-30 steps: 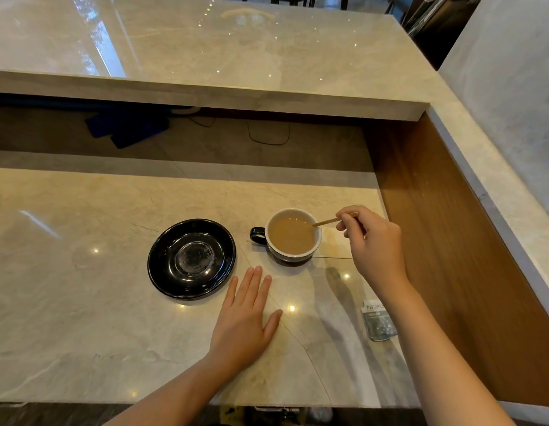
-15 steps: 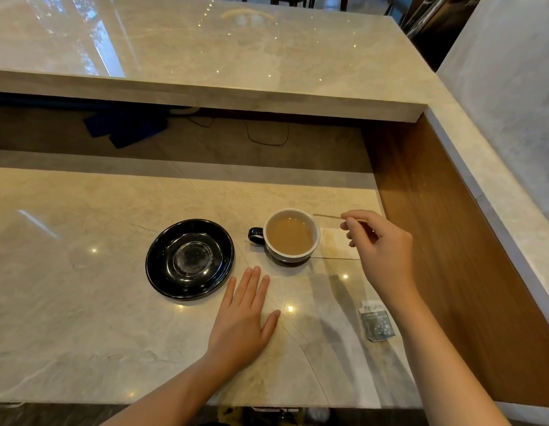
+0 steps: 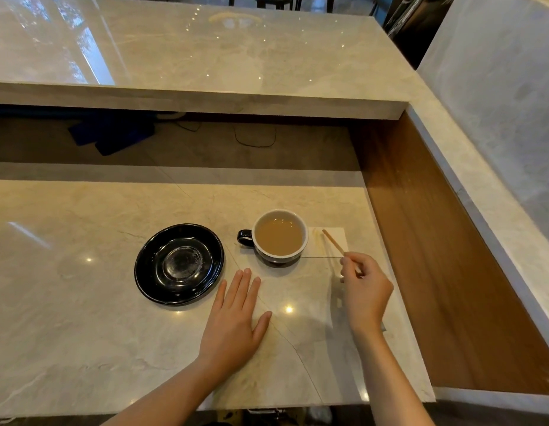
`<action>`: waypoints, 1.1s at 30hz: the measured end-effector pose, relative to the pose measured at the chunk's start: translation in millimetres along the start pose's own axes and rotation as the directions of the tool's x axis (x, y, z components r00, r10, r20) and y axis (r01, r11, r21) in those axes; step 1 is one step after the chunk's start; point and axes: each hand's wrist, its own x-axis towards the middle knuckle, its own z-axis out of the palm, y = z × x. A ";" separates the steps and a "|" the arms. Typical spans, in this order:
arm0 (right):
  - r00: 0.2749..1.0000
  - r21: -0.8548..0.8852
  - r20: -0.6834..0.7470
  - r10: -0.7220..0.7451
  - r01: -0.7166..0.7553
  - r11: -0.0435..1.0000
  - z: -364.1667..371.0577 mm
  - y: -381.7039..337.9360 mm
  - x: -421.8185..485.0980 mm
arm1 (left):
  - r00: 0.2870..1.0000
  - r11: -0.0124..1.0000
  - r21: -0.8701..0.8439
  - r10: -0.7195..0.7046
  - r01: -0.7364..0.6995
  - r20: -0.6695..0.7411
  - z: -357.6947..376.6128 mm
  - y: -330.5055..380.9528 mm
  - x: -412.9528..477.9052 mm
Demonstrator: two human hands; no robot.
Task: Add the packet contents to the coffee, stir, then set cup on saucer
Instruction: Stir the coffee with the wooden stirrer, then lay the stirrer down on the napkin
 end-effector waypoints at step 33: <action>0.989 -0.465 0.123 0.080 -0.014 0.885 23.9 19.3 3.0 | 1.000 1.000 -0.014 0.002 -0.003 -0.014 0.8 -1.1 0.4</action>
